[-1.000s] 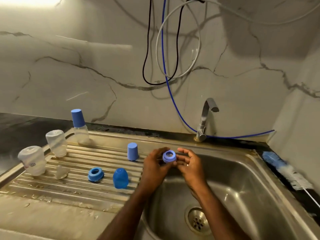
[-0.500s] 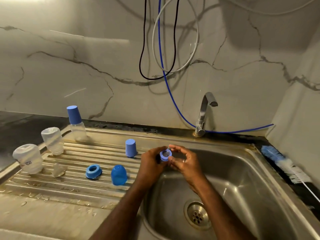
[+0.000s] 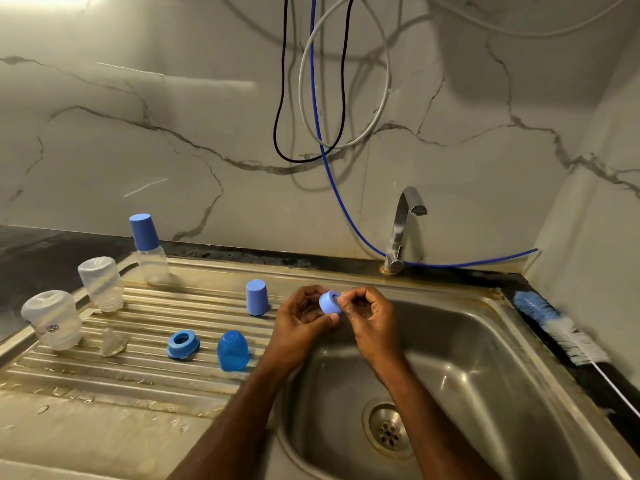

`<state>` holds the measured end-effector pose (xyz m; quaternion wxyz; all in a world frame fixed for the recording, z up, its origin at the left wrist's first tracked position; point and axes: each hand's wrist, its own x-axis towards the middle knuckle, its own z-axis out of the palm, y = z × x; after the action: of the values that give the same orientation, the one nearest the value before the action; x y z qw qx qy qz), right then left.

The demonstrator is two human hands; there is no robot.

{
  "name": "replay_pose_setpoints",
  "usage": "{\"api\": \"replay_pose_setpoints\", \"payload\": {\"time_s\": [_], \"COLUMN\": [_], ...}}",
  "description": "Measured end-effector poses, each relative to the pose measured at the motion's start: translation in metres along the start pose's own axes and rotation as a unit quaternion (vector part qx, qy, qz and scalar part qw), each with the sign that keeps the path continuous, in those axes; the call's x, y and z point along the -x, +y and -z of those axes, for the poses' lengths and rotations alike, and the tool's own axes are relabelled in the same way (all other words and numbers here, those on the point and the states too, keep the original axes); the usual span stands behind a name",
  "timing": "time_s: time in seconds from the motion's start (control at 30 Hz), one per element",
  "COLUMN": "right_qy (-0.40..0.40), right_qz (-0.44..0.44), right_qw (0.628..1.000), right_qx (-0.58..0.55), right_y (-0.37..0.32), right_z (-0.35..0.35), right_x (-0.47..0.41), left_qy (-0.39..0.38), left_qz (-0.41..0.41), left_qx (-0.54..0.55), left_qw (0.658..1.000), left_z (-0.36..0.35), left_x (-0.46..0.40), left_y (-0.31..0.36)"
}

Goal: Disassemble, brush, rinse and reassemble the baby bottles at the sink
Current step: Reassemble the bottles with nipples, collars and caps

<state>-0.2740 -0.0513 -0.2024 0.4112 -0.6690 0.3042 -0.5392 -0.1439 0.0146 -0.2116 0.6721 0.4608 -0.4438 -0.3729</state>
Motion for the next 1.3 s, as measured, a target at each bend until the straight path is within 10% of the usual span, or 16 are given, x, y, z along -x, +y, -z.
{"api": "replay_pose_setpoints", "payload": {"time_s": [0.2,0.5,0.97,1.3], "right_qy": [-0.011,-0.061,-0.087,-0.137], "right_qz": [0.179,-0.051,-0.151,-0.023], "right_qw": [0.974,0.997,0.965,0.99], "right_qx": [0.135,0.018,-0.196,0.002], "right_y": [-0.001,-0.005,0.0,0.001], "right_z": [0.003,0.007,0.023,0.02], "right_x": [-0.002,-0.005,-0.006,-0.004], "left_qy": [0.007,-0.025,-0.048,-0.048], "left_qz": [0.006,0.053,0.119,0.131], "left_qx": [0.029,0.111,0.19,0.081], "left_qw": [1.0,0.992,0.973,0.987], "left_z": [0.003,0.006,0.0,0.0], "left_x": [-0.003,0.0,0.0,0.001], "left_y": [-0.002,0.001,0.004,0.001]}}
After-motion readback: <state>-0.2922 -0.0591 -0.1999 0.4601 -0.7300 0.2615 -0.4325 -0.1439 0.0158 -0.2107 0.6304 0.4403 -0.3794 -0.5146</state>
